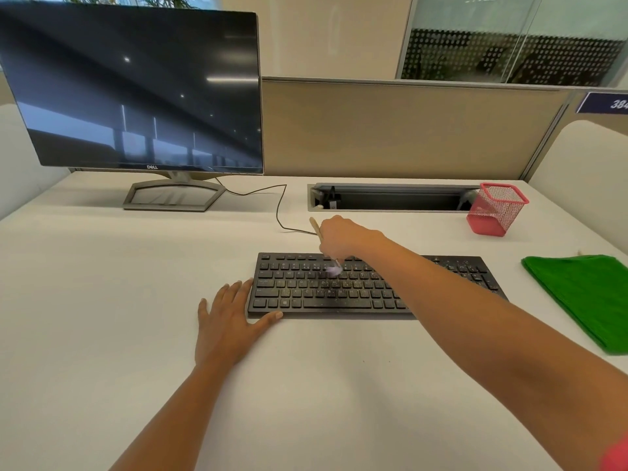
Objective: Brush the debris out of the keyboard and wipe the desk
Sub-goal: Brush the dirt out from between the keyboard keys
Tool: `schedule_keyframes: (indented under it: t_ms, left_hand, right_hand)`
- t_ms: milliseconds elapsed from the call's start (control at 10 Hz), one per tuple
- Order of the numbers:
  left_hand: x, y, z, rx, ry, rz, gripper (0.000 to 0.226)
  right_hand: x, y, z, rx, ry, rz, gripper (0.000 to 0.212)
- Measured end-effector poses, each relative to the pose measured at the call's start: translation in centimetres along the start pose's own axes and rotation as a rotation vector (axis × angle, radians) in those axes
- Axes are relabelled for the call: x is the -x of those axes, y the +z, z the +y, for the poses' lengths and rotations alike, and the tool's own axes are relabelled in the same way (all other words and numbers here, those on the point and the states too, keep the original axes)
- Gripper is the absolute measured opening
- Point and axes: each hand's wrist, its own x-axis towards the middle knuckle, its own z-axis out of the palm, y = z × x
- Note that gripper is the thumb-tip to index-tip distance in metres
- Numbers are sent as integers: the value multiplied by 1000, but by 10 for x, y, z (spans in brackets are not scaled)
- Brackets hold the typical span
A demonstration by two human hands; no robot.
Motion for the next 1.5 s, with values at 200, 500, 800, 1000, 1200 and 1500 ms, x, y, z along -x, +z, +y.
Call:
schedule_keyframes:
  t_ms: [200, 500, 800, 1000, 1200, 1500]
  left_hand:
    - [1, 0, 1, -1, -2, -1, 109]
    - [0, 0, 1, -25, -5, -1, 111]
    - [0, 1, 1, -23, -9, -3, 111]
    - [0, 1, 0, -10, 1, 11, 108]
    - [1, 0, 1, 2, 1, 12, 109]
    - [0, 1, 0, 2, 6, 14, 108]
  right_hand:
    - [-4, -8, 2, -112, 5, 82, 10]
    - [-8, 13, -7, -478, 53, 139, 27]
    - [2, -6, -1, -228, -72, -149, 22]
    - [0, -7, 11, -63, -11, -148, 20]
    - [-2, -6, 13, -72, 86, 125, 20]
    - [-9, 17, 3, -456, 145, 208, 28]
